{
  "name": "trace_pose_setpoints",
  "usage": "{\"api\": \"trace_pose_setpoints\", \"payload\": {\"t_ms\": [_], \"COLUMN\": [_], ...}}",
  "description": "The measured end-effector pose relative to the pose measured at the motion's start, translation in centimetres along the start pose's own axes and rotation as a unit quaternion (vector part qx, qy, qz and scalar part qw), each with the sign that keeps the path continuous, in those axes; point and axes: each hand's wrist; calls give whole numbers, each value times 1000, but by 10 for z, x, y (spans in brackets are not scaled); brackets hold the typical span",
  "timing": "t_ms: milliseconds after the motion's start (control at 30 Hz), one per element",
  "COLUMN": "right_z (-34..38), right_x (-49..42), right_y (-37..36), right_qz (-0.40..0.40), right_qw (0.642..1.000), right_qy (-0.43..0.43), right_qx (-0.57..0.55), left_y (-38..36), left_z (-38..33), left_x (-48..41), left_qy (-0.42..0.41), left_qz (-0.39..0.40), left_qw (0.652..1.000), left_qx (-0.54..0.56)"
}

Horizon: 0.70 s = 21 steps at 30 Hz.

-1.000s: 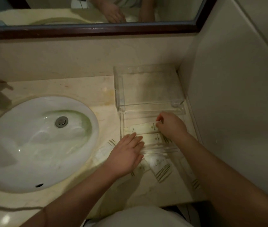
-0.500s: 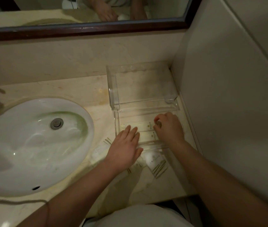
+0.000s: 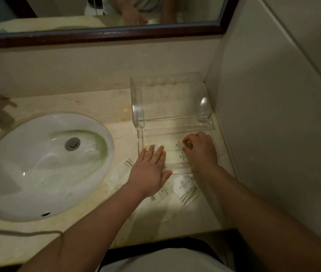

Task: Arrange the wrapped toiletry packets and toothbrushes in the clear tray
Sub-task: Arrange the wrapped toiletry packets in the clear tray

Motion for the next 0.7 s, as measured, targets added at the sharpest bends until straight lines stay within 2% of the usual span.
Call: {"api": "trace_pose_setpoints", "payload": {"t_ms": [400, 600, 700], "right_z": [9, 12, 13], "right_x": [-4, -3, -1], "right_y": [-2, -5, -4], "right_qz": [2, -1, -6], "right_qw": [1000, 1000, 1000], "right_qy": [-13, -18, -20], "right_qx": [-16, -11, -9], "left_y": [2, 0, 0], "left_z": [4, 9, 11], "left_x": [2, 4, 7], "left_qy": [6, -9, -14], "left_qz": [7, -7, -42], "left_qw": [1000, 1000, 998], "left_qx": [12, 7, 54]}}
Point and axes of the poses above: each hand's wrist, its own x-axis away from the middle knuckle, its own y-axis out of the back of the hand, z = x × y, and after that the axes turned 11 degrees about -x, right-handed
